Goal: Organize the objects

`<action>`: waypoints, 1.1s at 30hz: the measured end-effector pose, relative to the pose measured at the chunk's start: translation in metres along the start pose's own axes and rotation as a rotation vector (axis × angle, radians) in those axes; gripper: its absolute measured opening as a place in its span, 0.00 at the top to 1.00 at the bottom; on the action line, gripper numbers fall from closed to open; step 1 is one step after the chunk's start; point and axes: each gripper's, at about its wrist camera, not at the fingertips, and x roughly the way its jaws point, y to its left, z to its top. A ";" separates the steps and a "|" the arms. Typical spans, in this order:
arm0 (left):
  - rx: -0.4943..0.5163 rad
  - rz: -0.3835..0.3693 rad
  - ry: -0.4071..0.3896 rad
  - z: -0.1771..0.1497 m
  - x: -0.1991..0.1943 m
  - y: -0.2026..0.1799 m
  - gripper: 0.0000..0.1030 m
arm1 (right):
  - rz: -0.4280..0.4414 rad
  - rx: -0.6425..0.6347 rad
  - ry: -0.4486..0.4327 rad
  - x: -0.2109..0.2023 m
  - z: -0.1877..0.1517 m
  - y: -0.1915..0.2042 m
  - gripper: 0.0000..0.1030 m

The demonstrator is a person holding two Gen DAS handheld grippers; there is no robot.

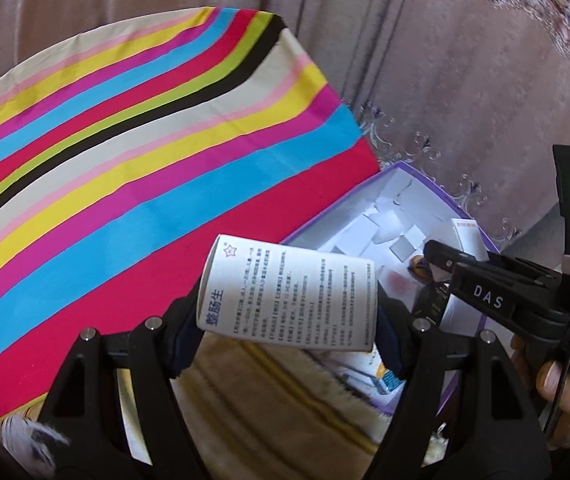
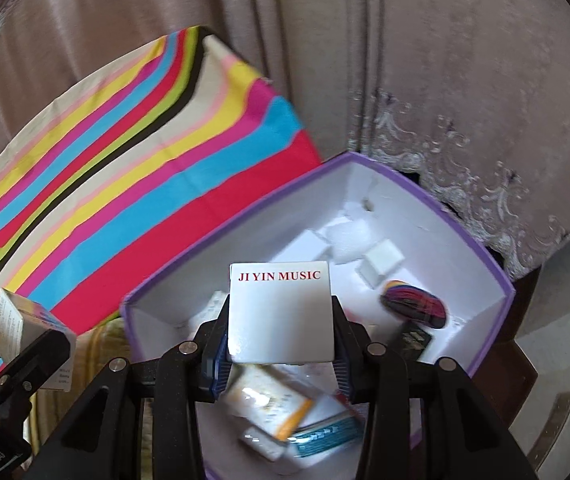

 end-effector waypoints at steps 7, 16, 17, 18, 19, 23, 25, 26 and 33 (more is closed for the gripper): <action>0.059 -0.020 0.023 0.011 0.023 -0.033 0.27 | -0.082 0.038 -0.021 -0.002 0.003 -0.037 0.58; 0.070 -0.050 0.064 0.022 0.050 -0.055 0.26 | -0.108 0.050 -0.033 -0.001 0.007 -0.054 0.57; 0.067 -0.062 0.070 0.023 0.052 -0.056 0.25 | -0.109 0.052 -0.030 0.000 0.008 -0.056 0.57; 0.066 -0.068 0.074 0.023 0.053 -0.057 0.24 | -0.109 0.055 -0.028 0.000 0.008 -0.057 0.56; 0.064 -0.073 0.075 0.023 0.054 -0.057 0.21 | -0.107 0.056 -0.027 0.000 0.009 -0.057 0.54; 0.068 -0.072 0.077 0.022 0.054 -0.059 0.15 | -0.100 0.061 -0.032 -0.002 0.009 -0.060 0.43; 0.062 -0.069 0.078 0.020 0.052 -0.059 0.12 | -0.099 0.060 -0.031 -0.003 0.008 -0.059 0.42; 0.053 -0.077 0.084 0.019 0.050 -0.057 0.09 | -0.098 0.057 -0.029 -0.004 0.007 -0.059 0.41; 0.027 -0.138 0.118 -0.001 0.032 -0.050 0.02 | -0.078 0.072 -0.009 -0.016 -0.006 -0.059 0.37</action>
